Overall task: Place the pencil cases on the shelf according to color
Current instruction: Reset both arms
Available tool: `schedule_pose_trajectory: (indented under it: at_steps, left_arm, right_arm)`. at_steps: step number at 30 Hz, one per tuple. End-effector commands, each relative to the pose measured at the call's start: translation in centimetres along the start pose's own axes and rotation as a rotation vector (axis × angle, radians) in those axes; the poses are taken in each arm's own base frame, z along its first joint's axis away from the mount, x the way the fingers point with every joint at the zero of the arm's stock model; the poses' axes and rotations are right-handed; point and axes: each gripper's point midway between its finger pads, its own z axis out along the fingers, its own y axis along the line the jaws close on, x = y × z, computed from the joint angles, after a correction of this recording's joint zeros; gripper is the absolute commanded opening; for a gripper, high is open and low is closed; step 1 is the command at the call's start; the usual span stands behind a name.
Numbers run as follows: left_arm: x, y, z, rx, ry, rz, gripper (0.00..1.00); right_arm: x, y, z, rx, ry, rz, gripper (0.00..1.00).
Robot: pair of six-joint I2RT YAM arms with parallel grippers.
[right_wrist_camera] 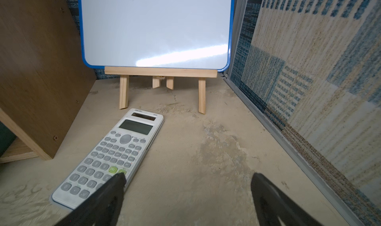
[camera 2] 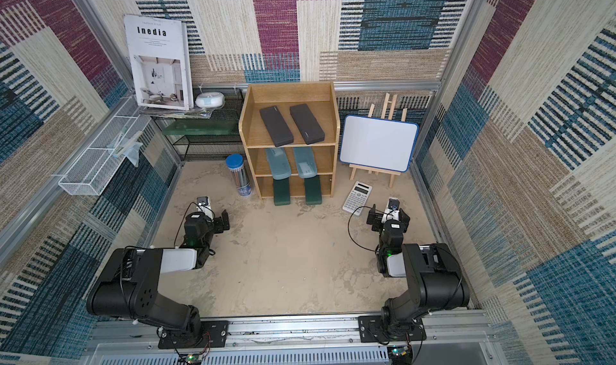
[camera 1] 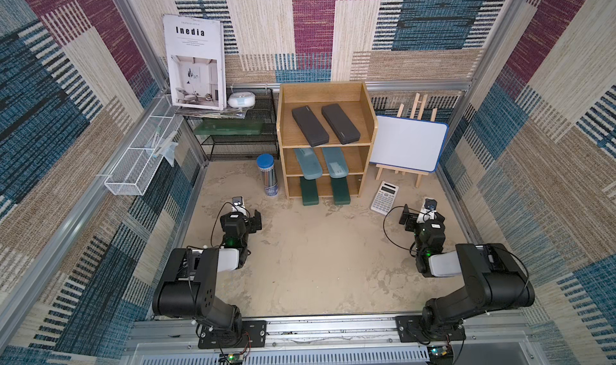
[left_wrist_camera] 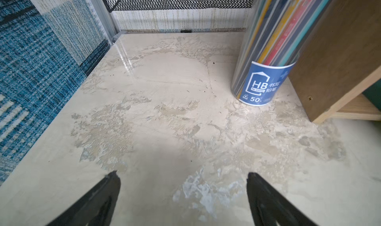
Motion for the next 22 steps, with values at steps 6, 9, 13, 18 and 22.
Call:
schedule_pose_trajectory:
  at_steps: [6, 9, 13, 18, 22]
  left_arm:
    - [-0.35, -0.26, 0.03, 0.016, -0.006, 0.0, 1.0]
    - [-0.36, -0.25, 0.04, 0.016, -0.009, 0.0, 1.0]
    - [-0.32, -0.27, 0.05, 0.016, -0.006, 0.0, 1.0]
    - [-0.26, -0.27, 0.27, 0.024, 0.004, -0.002, 1.0]
    - [-0.24, -0.2, 0.26, 0.038, 0.006, -0.013, 1.0]
  right_arm:
    - [-0.94, 0.1, -0.03, -0.005, -0.036, 0.014, 0.99]
    - [-0.84, 0.09, -0.05, -0.005, -0.033, 0.014, 0.99]
    - [-0.91, 0.08, -0.02, -0.005, -0.035, 0.014, 0.99]
    - [-0.93, 0.09, -0.02, -0.006, -0.035, 0.013, 0.99]
    - [-0.95, 0.09, -0.03, -0.006, -0.036, 0.014, 0.99]
